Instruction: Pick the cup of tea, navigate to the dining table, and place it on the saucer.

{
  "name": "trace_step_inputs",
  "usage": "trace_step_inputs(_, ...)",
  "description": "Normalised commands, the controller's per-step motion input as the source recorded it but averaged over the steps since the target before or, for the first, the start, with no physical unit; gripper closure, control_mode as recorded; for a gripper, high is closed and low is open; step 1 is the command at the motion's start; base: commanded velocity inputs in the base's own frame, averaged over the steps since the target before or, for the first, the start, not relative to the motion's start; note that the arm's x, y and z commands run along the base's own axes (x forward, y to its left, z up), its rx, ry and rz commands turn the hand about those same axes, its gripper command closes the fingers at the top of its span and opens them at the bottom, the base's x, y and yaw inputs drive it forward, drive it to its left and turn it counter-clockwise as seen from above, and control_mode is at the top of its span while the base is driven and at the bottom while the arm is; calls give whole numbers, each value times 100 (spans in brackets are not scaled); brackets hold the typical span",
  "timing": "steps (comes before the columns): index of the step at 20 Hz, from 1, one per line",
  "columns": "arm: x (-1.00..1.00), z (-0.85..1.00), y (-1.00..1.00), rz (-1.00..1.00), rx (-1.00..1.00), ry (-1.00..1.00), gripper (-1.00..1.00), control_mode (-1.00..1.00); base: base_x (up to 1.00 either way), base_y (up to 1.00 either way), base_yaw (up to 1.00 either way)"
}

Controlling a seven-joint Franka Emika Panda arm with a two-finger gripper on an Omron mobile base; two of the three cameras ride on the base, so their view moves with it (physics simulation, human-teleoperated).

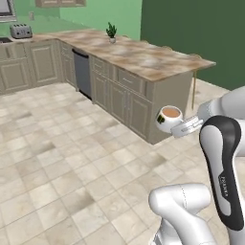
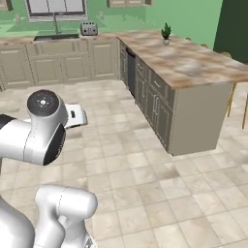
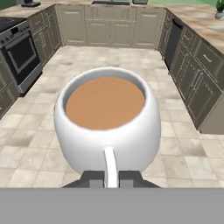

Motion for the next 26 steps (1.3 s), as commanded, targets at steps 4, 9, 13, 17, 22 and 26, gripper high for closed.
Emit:
trace_step_inputs(4,0,0,0,0,0,0,100,100,57,-3,-3)
trace_step_inputs(9,0,0,0,0,0,0,100,100,52,0,0)
trace_step_inputs(13,0,0,0,0,0,0,100,100,49,0,1)
trace_step_inputs(17,0,0,0,0,0,0,100,100,64,0,4)
trace_step_inputs(22,0,0,0,0,0,0,100,100,67,0,6)
trace_step_inputs(26,0,0,0,0,0,0,100,100,61,0,9)
